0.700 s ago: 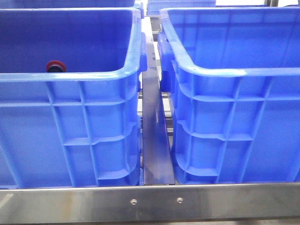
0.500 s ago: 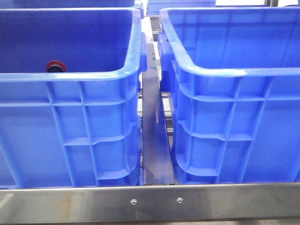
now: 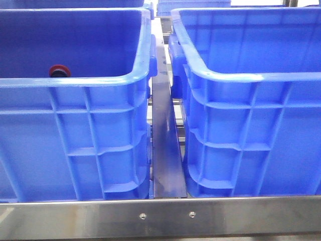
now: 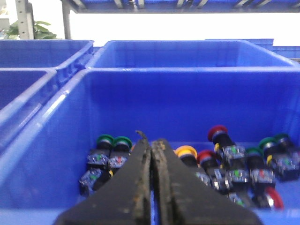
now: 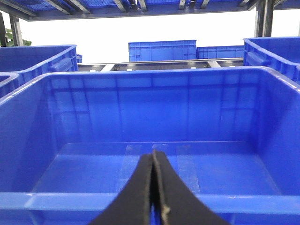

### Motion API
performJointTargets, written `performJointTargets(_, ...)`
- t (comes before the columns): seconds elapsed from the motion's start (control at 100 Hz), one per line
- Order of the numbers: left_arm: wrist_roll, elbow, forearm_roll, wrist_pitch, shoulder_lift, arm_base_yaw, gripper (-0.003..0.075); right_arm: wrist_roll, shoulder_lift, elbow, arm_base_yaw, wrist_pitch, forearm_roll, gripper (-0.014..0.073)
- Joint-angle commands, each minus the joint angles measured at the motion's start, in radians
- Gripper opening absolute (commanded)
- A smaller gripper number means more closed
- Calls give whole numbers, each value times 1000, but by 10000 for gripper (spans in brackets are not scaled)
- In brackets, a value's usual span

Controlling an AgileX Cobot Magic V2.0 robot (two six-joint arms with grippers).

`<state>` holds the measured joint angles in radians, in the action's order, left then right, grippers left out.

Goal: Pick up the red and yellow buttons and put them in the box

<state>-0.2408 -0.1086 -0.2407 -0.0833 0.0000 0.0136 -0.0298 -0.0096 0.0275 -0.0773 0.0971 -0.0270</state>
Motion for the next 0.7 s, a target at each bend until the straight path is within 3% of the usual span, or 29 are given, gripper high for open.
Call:
performJointTargets(0.0,-14,-117,27,-23,58,2,-19,0,-27,-12,2,81,9,-69)
performJointTargets(0.46,20,-702,44,-542,580,2,-19,0,-27,-12,2,81,9,-69)
performJointTargets(0.69,23,-810,44,-583,761,2,-19,0,-27,-12,2,81,9,-69)
